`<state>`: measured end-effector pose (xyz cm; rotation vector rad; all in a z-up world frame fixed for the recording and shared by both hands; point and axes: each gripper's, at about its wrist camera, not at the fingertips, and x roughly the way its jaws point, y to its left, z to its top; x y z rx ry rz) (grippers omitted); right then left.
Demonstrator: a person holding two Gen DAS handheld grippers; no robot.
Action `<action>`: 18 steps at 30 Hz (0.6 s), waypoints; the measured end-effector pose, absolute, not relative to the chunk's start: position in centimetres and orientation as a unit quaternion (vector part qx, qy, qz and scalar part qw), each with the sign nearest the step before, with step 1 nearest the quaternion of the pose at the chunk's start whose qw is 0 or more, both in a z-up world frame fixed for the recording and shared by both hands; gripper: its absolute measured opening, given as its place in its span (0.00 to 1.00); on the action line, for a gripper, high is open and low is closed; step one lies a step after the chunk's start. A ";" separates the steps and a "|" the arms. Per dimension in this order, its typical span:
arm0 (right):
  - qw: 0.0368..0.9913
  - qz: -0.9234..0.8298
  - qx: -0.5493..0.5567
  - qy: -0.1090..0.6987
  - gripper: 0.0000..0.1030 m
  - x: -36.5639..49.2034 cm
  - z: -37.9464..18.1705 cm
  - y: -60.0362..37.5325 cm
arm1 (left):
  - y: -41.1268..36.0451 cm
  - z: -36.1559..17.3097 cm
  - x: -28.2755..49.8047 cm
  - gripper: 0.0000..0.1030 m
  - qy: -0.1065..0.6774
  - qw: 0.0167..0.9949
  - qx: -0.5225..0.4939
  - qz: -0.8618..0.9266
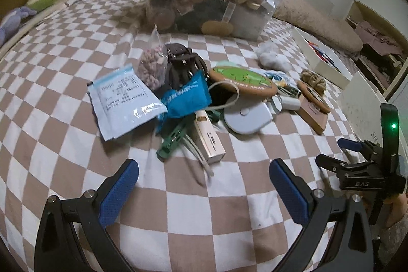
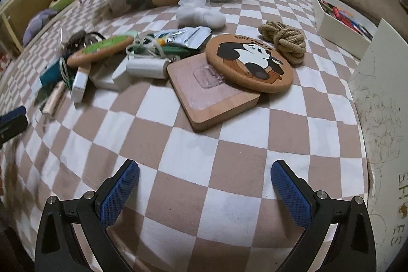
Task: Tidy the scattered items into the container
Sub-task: 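Move the left tool toward the green clip while the right tool approaches the cream box, then close the left tool on the green clip while the right tool grasps the cream box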
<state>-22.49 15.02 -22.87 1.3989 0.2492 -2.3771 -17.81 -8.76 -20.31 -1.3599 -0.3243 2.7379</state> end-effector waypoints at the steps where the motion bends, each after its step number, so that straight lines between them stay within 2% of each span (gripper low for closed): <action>1: 0.185 -0.844 0.495 0.091 1.00 -22.5 -22.9 15.0 | -8.8 -20.5 -17.8 1.00 -0.109 0.037 -0.444 0.888; 8: 0.198 -0.844 0.490 0.094 1.00 -22.3 -23.2 15.3 | -9.5 -22.0 -18.6 0.97 -0.151 0.031 -0.469 0.870; 9: 0.199 -0.845 0.487 0.095 1.00 -22.2 -23.2 15.3 | -9.6 -21.9 -18.6 0.92 -0.151 0.024 -0.466 0.871; 10: 0.200 -0.846 0.484 0.097 1.00 -22.1 -23.3 15.3 | -9.7 -21.8 -18.6 0.80 -0.148 0.016 -0.463 0.873; 14: 0.198 -0.847 0.482 0.102 1.00 -21.9 -23.3 15.3 | -10.3 -21.8 -18.8 0.62 -0.151 0.015 -0.460 0.875; 16: 0.199 -0.848 0.482 0.100 1.00 -22.0 -23.4 15.3 | -10.3 -21.8 -18.7 0.41 -0.145 0.019 -0.458 0.877; 17: 0.200 -0.847 0.482 0.099 1.00 -22.0 -23.4 15.3 | -10.3 -21.8 -18.7 0.37 -0.147 0.026 -0.458 0.876; 18: 0.200 -0.847 0.482 0.098 1.00 -22.0 -23.4 15.2 | -10.2 -21.8 -18.7 0.26 -0.151 0.035 -0.459 0.875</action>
